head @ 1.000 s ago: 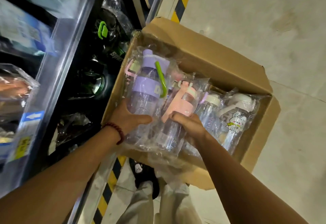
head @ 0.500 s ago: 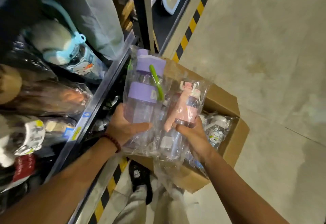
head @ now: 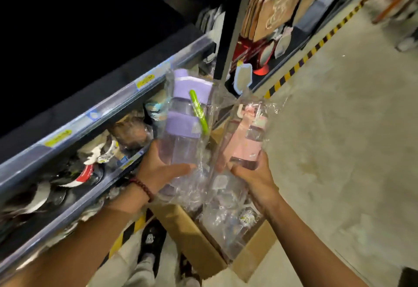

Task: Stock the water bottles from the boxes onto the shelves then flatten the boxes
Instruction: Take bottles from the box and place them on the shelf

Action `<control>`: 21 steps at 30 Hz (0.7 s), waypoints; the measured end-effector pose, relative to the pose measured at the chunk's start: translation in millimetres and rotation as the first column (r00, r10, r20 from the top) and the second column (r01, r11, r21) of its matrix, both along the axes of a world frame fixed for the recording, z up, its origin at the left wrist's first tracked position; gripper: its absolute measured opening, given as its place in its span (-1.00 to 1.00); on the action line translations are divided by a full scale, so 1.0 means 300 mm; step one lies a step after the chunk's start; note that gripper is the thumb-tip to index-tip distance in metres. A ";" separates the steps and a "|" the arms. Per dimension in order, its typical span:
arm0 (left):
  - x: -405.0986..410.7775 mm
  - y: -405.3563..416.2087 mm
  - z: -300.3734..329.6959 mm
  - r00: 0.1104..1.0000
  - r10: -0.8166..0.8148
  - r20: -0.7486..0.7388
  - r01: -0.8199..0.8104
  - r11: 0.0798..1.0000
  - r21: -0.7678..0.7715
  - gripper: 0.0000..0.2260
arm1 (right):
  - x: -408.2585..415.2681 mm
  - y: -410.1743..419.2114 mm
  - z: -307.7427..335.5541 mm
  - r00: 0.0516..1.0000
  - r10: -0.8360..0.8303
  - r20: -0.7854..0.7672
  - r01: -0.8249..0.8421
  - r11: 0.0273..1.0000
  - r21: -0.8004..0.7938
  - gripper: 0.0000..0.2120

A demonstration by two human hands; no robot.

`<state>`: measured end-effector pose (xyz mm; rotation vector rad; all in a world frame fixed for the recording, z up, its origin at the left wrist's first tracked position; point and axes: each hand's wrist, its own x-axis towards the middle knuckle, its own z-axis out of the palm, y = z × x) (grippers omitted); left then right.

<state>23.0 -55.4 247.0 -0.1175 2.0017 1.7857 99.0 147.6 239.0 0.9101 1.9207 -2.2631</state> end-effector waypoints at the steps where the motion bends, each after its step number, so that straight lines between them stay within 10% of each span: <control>1: 0.013 -0.017 0.026 0.999 0.031 -0.013 -0.032 0.999 -0.018 -0.25 | 0.002 -0.004 0.035 1.000 0.025 -0.014 -0.025 1.000 0.009 -0.42; 21: 0.292 -0.823 0.325 0.801 0.551 -0.234 -0.596 0.771 -0.225 -0.25 | -0.112 -0.749 0.331 0.852 0.515 -0.099 -0.520 0.853 -0.039 -0.40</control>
